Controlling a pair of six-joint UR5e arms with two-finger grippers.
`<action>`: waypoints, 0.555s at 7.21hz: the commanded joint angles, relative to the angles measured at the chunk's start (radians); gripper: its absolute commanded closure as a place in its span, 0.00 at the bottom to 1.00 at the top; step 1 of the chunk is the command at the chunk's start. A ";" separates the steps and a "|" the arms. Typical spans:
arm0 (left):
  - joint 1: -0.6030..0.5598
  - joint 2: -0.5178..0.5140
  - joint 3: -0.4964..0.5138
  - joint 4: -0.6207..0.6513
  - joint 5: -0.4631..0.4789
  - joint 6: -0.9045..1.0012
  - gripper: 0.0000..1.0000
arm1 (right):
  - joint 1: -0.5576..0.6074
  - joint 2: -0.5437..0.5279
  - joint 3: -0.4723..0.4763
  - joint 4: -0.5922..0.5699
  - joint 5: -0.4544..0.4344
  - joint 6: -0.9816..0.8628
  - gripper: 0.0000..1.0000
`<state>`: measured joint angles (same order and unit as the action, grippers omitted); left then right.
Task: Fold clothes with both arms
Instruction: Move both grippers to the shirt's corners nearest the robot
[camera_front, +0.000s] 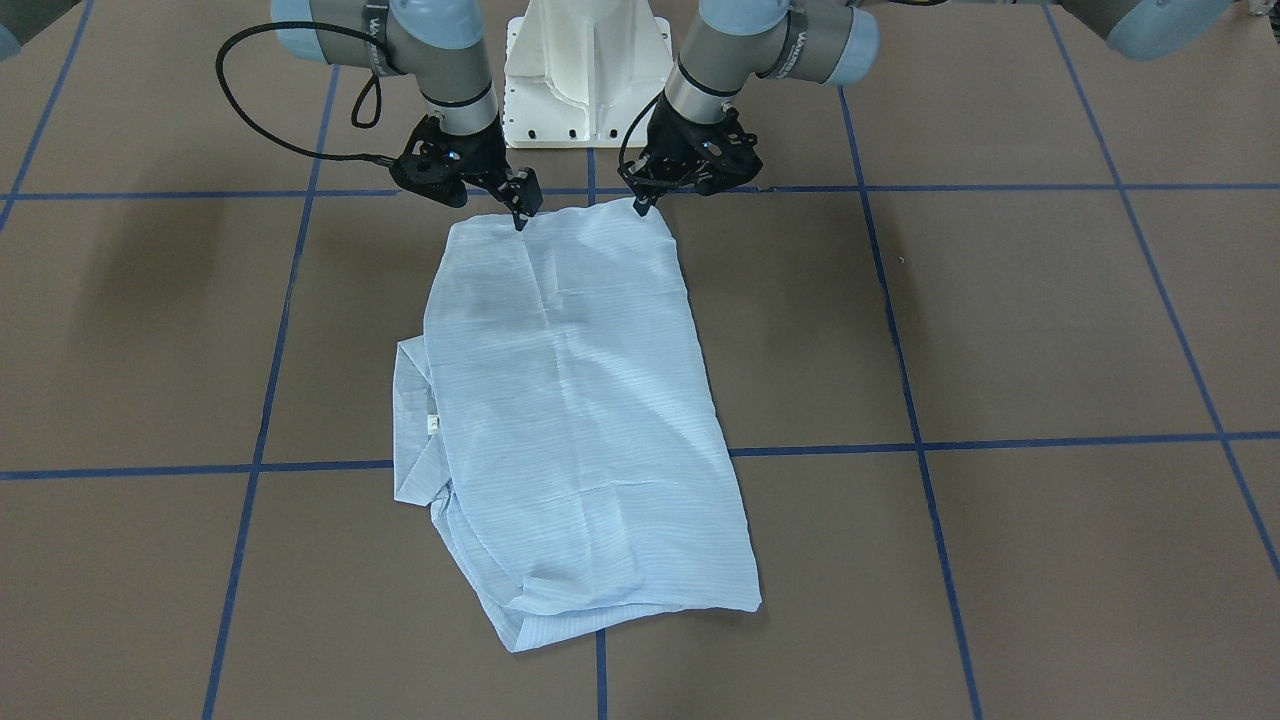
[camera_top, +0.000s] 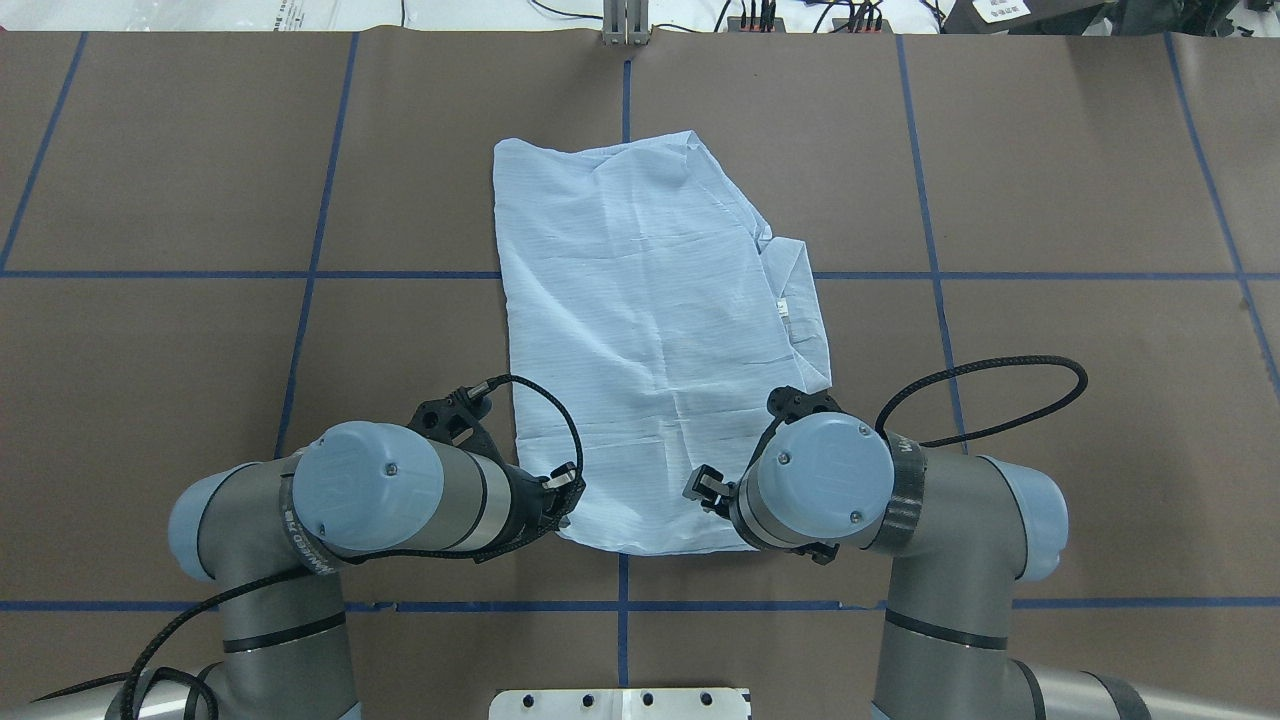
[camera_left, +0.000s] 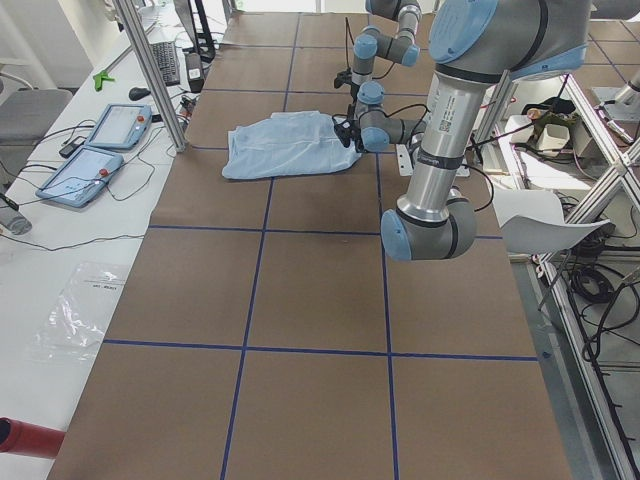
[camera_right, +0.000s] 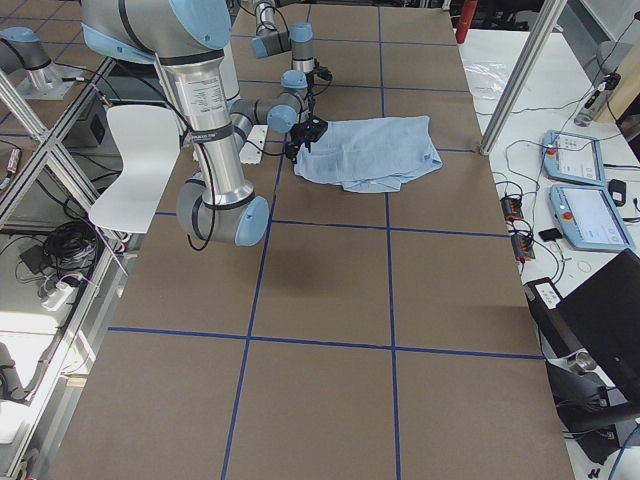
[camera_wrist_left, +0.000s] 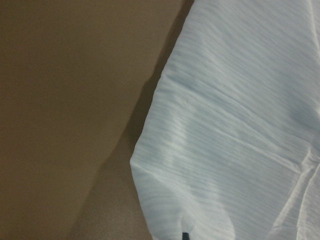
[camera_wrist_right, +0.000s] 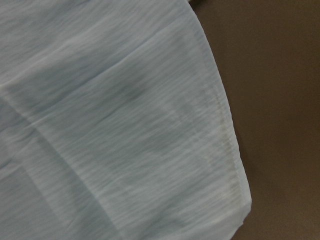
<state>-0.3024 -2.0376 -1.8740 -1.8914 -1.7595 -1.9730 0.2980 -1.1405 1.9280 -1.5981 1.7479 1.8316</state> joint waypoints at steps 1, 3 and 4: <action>-0.001 -0.009 -0.001 0.000 0.000 0.000 1.00 | -0.008 -0.004 -0.026 0.001 -0.001 0.001 0.00; -0.001 -0.009 0.001 0.000 0.002 0.000 1.00 | -0.013 -0.005 -0.038 0.004 0.001 -0.002 0.00; -0.001 -0.009 0.001 0.000 0.002 0.000 1.00 | -0.019 -0.002 -0.053 0.006 0.001 -0.003 0.00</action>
<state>-0.3036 -2.0460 -1.8732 -1.8914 -1.7585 -1.9727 0.2851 -1.1444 1.8905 -1.5939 1.7481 1.8304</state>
